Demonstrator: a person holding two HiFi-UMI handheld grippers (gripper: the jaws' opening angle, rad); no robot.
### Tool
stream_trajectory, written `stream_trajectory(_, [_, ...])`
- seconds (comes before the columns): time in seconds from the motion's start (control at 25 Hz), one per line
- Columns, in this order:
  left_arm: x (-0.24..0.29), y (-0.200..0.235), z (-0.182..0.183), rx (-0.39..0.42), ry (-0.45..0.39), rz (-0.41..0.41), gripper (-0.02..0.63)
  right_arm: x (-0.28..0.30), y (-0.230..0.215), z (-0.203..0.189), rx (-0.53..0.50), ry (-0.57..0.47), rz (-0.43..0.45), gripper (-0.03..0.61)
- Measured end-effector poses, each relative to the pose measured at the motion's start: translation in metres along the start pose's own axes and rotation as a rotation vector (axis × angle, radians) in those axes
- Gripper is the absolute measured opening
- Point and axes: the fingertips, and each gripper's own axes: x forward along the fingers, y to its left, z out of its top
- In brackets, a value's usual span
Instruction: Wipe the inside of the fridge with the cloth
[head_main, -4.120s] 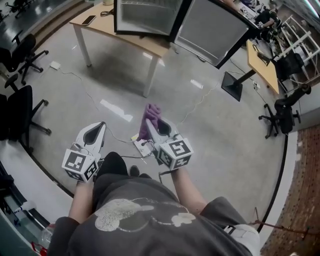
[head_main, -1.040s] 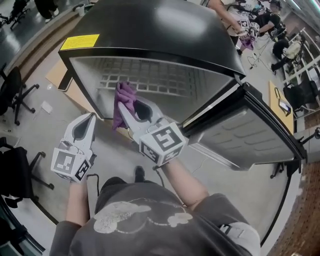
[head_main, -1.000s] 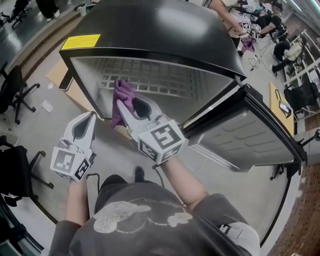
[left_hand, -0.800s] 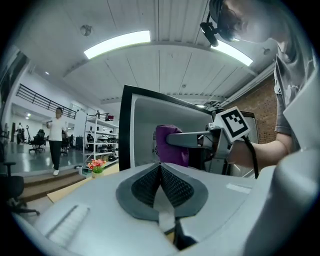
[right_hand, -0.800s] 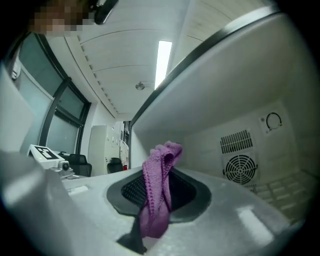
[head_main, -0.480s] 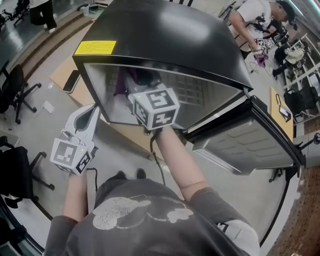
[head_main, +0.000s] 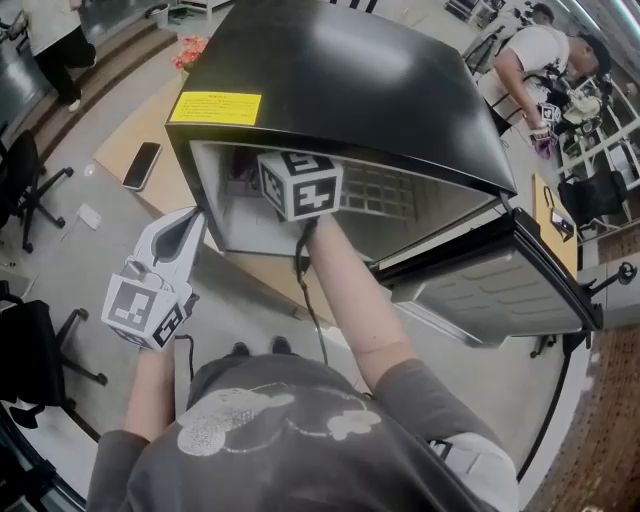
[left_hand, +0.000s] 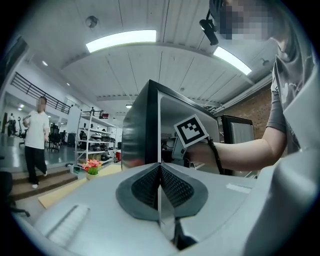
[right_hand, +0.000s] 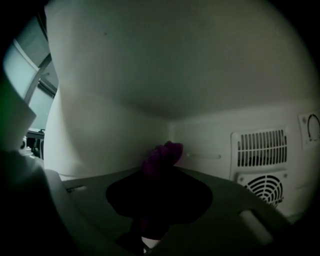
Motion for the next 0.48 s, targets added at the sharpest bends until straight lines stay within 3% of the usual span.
stream_trajectory(0.48, [-0.006,-0.001,-0.004,-0.019,-0.012,-0.009,0.017,-0.027,0.042,0.007,0.016,-0.063,0.125,0.078])
